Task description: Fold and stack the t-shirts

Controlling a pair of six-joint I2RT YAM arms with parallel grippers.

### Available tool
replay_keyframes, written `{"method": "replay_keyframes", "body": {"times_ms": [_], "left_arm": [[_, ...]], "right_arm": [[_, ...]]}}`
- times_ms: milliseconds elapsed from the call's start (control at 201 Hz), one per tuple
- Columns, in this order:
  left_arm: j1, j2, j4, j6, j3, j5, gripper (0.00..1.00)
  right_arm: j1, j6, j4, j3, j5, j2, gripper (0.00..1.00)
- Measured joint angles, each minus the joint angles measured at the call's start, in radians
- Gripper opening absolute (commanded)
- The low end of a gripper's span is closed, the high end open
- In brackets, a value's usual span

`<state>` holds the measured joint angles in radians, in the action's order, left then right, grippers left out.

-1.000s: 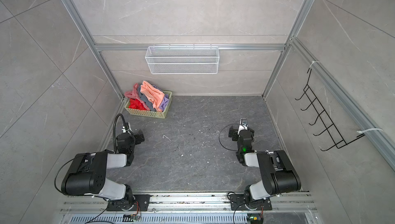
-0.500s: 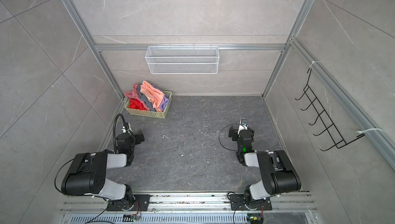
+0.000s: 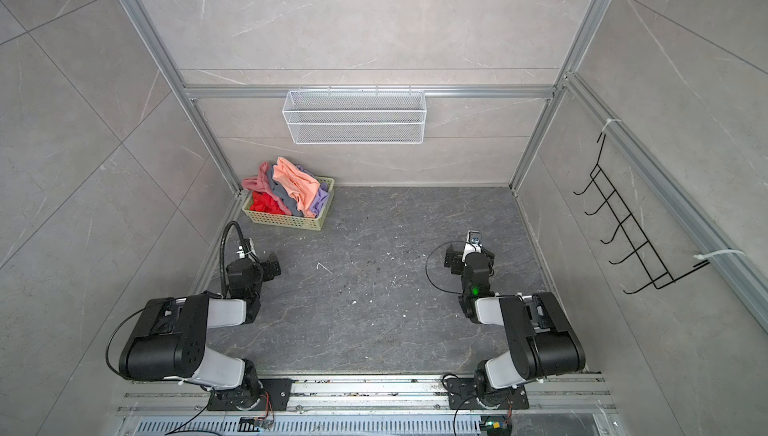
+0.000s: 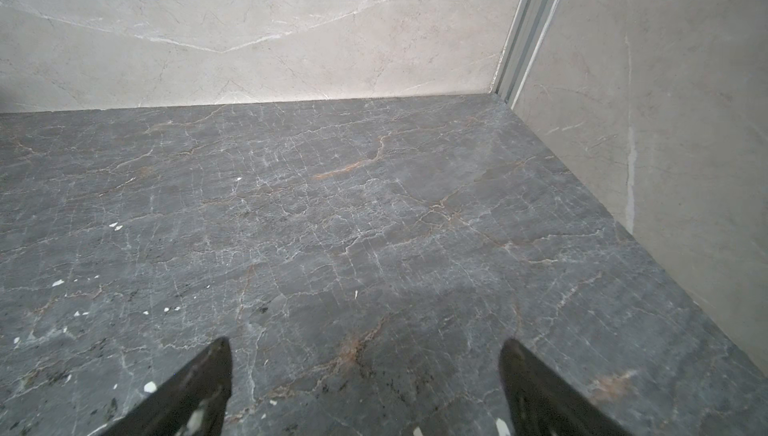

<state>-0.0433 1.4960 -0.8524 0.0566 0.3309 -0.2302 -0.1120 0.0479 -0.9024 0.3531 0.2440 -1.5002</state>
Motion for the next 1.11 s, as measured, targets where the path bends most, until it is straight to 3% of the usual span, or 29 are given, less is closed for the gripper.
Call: {"method": "replay_keyframes", "body": {"times_ms": [851,1005,1110], "left_arm": [[0.0,-0.001,0.008,0.0,0.001,0.003,1.0],[0.0,-0.071,0.283,-0.01,0.126,0.072,1.0],[0.0,-0.153,0.475,0.019,0.273,0.142,1.0]], "right_arm": [[0.0,-0.001,0.033,0.005,-0.006,0.008,1.0],[-0.007,-0.022,0.288,0.101,-0.071,0.118,1.0],[-0.023,0.037,0.46,0.208,-0.092,0.233,1.0]]}}
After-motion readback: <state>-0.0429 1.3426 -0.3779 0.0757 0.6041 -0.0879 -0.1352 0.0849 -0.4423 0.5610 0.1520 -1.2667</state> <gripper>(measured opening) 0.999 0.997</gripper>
